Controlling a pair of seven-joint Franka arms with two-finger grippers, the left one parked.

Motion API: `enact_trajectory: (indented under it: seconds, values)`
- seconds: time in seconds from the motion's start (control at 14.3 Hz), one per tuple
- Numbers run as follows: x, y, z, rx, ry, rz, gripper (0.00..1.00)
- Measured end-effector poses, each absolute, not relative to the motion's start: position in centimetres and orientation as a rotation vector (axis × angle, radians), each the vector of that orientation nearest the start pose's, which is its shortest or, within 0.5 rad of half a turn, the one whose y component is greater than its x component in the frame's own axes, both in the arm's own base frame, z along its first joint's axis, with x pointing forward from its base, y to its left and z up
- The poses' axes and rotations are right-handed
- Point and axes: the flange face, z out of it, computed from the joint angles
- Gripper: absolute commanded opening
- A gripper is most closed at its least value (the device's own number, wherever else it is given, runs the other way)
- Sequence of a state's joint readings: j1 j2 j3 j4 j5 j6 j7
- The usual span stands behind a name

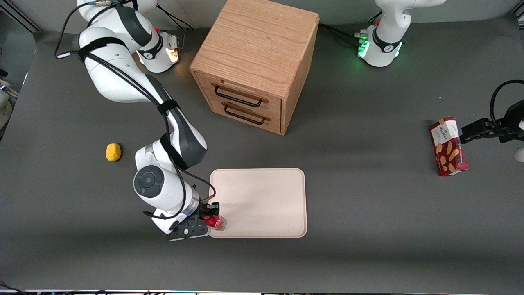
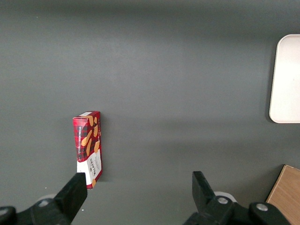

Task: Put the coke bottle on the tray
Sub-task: 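Lower the bottle onto the tray corner and open the right gripper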

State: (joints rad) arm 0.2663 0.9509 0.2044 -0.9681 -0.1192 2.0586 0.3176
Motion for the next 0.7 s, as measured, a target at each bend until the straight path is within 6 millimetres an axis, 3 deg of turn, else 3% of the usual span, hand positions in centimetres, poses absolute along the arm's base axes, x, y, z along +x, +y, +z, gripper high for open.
enact_trajectory:
  seconds: [0.07,0.21,0.7]
  values:
    - [73.88,29.77,30.9,-3.027,-0.157,-0.186,0.32]
    - [73.86,29.8,30.76,-3.027,-0.158,-0.183,1.0]
    - [73.82,29.8,30.64,-3.03,-0.16,-0.182,1.0]
